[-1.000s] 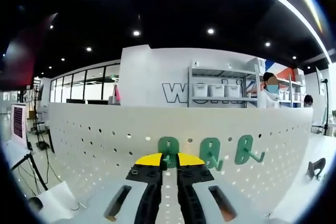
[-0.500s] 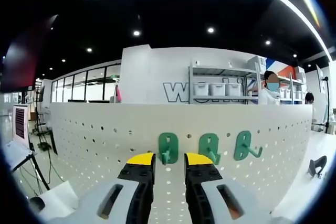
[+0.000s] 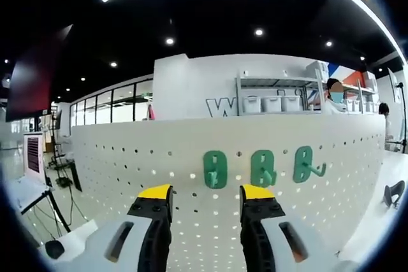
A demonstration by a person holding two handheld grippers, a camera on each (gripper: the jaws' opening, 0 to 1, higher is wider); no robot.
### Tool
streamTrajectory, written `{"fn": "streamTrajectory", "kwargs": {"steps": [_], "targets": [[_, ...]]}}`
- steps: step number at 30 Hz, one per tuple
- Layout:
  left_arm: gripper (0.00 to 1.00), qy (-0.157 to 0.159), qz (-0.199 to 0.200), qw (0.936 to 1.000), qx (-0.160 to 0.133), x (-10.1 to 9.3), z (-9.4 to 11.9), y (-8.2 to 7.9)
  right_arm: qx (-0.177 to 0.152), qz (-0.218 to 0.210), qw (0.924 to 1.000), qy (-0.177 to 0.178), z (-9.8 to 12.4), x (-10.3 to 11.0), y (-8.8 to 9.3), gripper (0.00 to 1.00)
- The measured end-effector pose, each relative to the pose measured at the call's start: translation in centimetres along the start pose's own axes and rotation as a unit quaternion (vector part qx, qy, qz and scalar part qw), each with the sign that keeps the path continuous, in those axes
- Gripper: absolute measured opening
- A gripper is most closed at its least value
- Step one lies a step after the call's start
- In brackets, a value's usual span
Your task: Insert the hook assembly into the mounting plate slot until the hook locks in place.
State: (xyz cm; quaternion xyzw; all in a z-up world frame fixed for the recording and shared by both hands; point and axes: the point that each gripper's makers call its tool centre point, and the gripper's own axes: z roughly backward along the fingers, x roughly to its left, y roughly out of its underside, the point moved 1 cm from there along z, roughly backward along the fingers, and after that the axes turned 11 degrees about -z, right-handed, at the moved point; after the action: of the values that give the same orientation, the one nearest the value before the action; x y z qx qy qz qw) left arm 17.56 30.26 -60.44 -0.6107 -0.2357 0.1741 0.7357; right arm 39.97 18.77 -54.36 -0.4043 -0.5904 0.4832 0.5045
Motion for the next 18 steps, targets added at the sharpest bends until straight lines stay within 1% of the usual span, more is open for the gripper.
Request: {"fn": "streamTrajectory", "kwargs": {"steps": [2,13,18], "targets": [[0.95,-0.001,0.0,1.0,0.0,0.0,0.0,0.0,-0.002,-0.003,1.0,-0.004,0.1,0.1,0.0,0.46],[0.95,-0.005,-0.001,1.0,-0.001,0.0,0.1,-0.2,0.005,0.003,0.9999,-0.012,0.7,0.1,0.4,0.48],[0.95,-0.006,-0.002,1.0,0.0,0.0,0.1,-0.2,0.007,0.004,0.9999,-0.015,1.2,-0.3,0.5,0.48]]}}
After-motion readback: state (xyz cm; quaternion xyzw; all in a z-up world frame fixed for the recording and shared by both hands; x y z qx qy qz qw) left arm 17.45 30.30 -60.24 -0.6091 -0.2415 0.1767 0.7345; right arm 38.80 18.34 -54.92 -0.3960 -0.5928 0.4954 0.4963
